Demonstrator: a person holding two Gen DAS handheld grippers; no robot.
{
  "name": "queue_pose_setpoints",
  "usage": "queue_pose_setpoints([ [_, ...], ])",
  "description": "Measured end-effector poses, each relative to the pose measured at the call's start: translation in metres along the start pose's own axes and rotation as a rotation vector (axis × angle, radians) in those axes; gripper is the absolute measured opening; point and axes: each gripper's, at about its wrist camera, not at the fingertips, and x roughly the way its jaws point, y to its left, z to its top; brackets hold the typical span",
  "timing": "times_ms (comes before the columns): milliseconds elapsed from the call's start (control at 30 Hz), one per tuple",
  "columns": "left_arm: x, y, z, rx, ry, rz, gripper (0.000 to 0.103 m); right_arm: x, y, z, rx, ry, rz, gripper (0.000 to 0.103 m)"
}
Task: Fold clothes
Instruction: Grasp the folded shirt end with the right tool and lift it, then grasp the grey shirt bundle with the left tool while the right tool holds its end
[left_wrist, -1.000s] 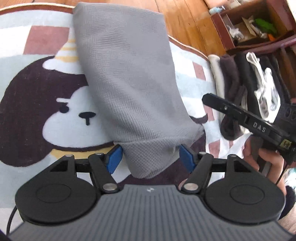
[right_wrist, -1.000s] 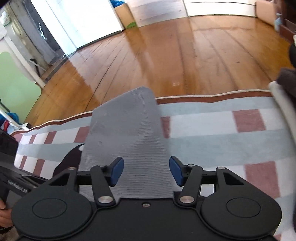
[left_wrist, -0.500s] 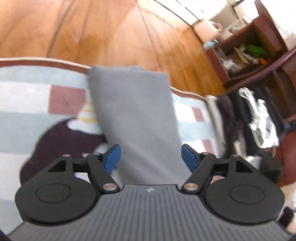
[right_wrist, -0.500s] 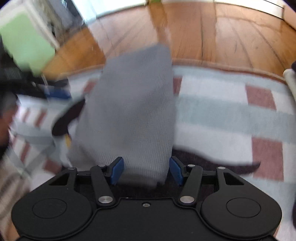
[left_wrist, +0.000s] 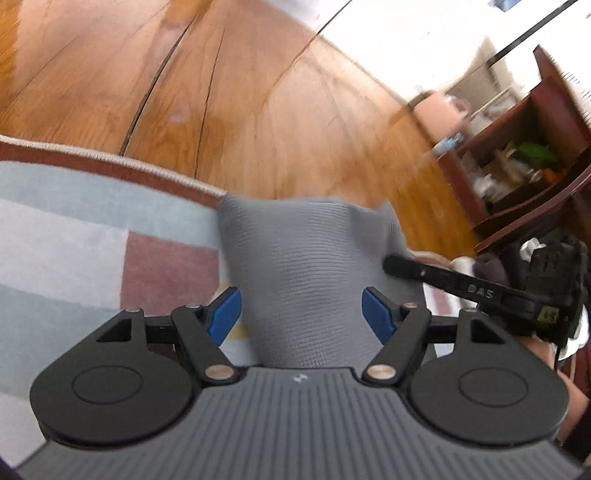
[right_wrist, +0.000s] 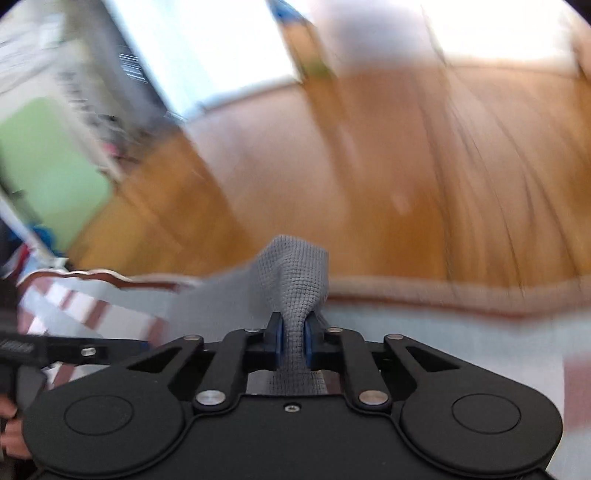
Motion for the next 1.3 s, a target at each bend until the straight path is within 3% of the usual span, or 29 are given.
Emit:
queue_pose_setpoints([
  [100, 0.002, 0.005, 0.002, -0.019, -0.018, -0.029, 0.072, 0.004, 0.007, 0.006, -0.058, 0.004, 0.005, 0.014],
  [167, 0.012, 0.005, 0.001, -0.014, 0.015, 0.016, 0.072, 0.0, 0.0, 0.003, 0.0, 0.029, -0.025, 0.032],
  [267, 0.029, 0.006, -0.002, 0.001, 0.059, 0.106, 0.072, -0.006, -0.01, -0.002, 0.088, 0.065, -0.07, 0.052],
  [333, 0.032, 0.008, 0.002, -0.024, 0.029, 0.076, 0.079, -0.01, -0.016, -0.005, 0.147, 0.089, -0.099, 0.06],
  [433, 0.047, 0.015, 0.014, -0.098, 0.02, -0.007, 0.087, -0.017, -0.026, -0.009, 0.232, 0.126, -0.144, 0.062],
  [500, 0.056, 0.017, 0.018, -0.124, 0.04, -0.027, 0.087, -0.035, -0.008, -0.017, 0.155, 0.126, -0.162, 0.061],
  [567, 0.059, 0.02, 0.021, -0.136, 0.048, -0.061, 0.079, -0.053, 0.02, -0.025, 0.047, 0.104, -0.175, 0.062],
  [633, 0.06, 0.025, 0.024, -0.165, 0.065, -0.059, 0.035, -0.059, 0.054, -0.028, -0.054, 0.138, -0.116, 0.062],
  [700, 0.061, 0.029, 0.027, -0.176, 0.079, -0.07, 0.026, -0.054, 0.088, -0.033, -0.154, 0.207, -0.064, 0.062],
  [767, 0.063, 0.027, 0.028, -0.152, 0.086, -0.052, 0.022, -0.037, 0.123, -0.045, -0.247, 0.284, -0.066, 0.062],
  [867, 0.064, 0.015, 0.026, -0.08, 0.073, 0.002, 0.022, -0.015, 0.158, -0.078, -0.387, 0.434, -0.17, 0.062],
  [1000, 0.063, 0.012, 0.026, -0.078, 0.063, 0.013, 0.023, -0.049, 0.165, -0.116, -0.531, 0.387, -0.219, 0.067],
  [1067, 0.065, 0.017, 0.03, -0.125, 0.086, -0.007, 0.027, -0.058, 0.171, -0.127, -0.611, 0.362, -0.227, 0.069],
  [1133, 0.069, 0.024, 0.032, -0.175, 0.116, -0.03, 0.059, -0.058, 0.179, -0.135, -0.704, 0.347, -0.223, 0.072],
  [1200, 0.073, 0.026, 0.034, -0.196, 0.135, -0.063, 0.075, -0.057, 0.187, -0.142, -0.795, 0.331, -0.22, 0.073],
  [1267, 0.077, 0.029, 0.036, -0.217, 0.154, -0.097, 0.075, -0.052, 0.187, -0.152, -0.858, 0.339, -0.237, 0.08],
  [1300, 0.079, 0.03, 0.037, -0.228, 0.164, -0.114, 0.067, -0.049, 0.187, -0.156, -0.89, 0.343, -0.245, 0.08],
])
